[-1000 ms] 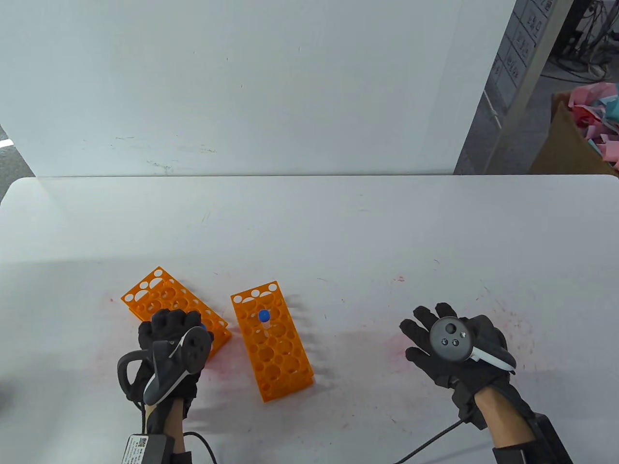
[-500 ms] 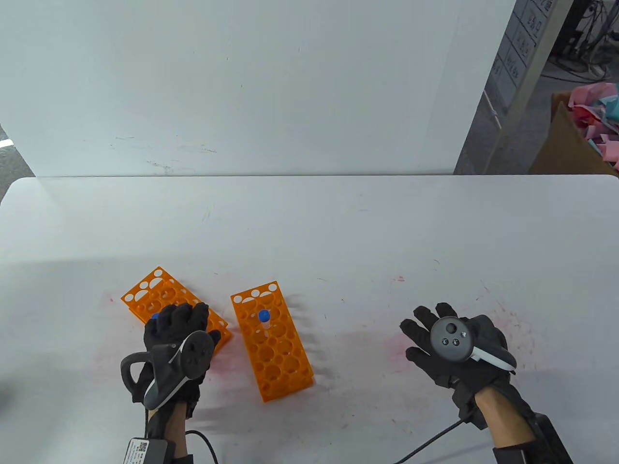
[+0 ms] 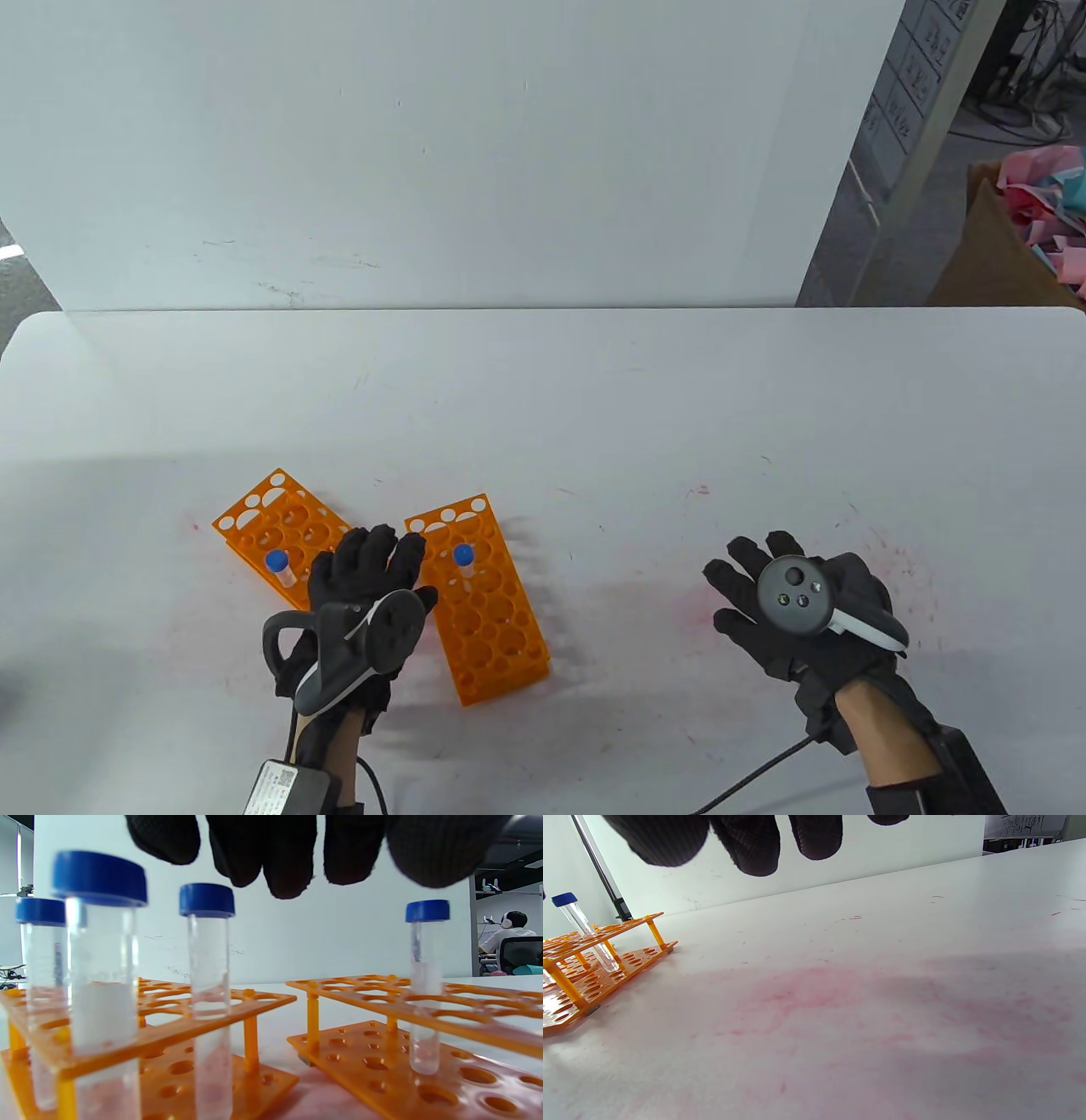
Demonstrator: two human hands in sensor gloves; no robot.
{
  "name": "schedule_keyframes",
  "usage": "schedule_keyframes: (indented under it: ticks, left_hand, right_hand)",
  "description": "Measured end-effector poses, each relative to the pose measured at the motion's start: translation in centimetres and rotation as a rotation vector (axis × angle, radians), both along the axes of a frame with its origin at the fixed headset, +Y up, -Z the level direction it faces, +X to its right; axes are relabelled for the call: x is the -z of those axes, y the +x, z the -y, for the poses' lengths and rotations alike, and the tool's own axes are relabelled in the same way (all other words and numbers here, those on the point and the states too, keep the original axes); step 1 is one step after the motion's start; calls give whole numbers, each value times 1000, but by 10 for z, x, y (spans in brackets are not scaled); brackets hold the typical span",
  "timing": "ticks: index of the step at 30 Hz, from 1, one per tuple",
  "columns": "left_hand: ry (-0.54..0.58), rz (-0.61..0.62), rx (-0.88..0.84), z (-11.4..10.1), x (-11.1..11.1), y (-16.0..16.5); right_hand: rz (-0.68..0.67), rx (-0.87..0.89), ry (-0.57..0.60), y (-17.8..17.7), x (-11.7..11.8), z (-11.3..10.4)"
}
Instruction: Transfer 4 test tubes between racks (Left hand only)
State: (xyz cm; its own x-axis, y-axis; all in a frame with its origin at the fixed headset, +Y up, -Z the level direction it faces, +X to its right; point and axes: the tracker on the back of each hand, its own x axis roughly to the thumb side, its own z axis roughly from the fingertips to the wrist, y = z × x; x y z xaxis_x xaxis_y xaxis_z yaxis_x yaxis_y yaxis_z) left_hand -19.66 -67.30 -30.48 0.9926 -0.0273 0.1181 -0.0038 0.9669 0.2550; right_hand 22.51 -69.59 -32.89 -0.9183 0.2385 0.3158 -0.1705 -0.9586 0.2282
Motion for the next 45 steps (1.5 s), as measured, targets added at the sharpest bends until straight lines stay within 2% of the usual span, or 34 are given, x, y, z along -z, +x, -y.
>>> schedule_keyframes:
  ticks: [7,15,24,30,45]
  left_hand:
    - [-12,25,9,2,9,13]
    - [2,53,191,-3,25,32]
    - [-48,63,163,2,38,45]
    - [-27,54,109,9,38,46]
    - [-22,47,105,8,35,47]
  right_hand:
    - [2,3,0,0,0,0]
    - [6,5,0,0,1,-1]
    - [4,4,6,1,1,-1]
    - [0,0,11,1,1,-1]
    - [0,-12,-6,0,0,0]
